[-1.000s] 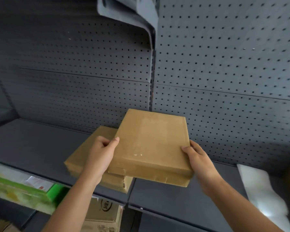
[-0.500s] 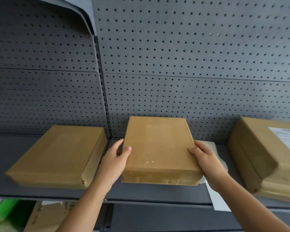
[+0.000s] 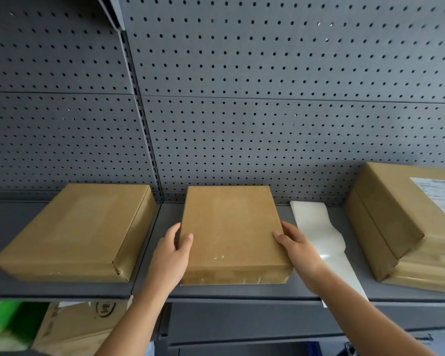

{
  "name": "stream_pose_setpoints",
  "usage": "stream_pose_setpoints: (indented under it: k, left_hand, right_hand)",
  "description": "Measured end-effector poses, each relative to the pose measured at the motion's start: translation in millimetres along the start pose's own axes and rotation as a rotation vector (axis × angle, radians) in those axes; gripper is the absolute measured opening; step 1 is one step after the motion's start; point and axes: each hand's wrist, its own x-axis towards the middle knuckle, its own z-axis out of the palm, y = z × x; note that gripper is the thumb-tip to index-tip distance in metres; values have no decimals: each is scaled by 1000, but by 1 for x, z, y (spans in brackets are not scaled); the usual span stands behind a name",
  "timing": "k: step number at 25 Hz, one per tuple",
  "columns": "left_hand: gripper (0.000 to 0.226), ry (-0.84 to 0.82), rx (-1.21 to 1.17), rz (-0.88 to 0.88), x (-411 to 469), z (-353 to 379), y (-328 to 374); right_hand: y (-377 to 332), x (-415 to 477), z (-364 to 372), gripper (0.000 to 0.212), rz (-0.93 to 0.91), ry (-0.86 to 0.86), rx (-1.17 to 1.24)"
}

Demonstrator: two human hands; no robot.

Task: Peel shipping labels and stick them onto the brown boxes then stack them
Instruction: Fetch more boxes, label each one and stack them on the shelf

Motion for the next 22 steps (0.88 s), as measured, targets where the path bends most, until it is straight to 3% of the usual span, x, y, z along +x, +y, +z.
stream_pose_setpoints:
  k: [8,14,22]
  left_hand:
    - [60,66,122,29,4,3,-4]
    - [55,201,327,259,3,5,40]
    - [51,6,383,546,-8,79,103]
  right_hand:
    - [2,0,-6,29,-70,2,-64]
    - [-3,3,-51,38,-170,142,-196]
    - [8,14,-108,37,-132,275,-335]
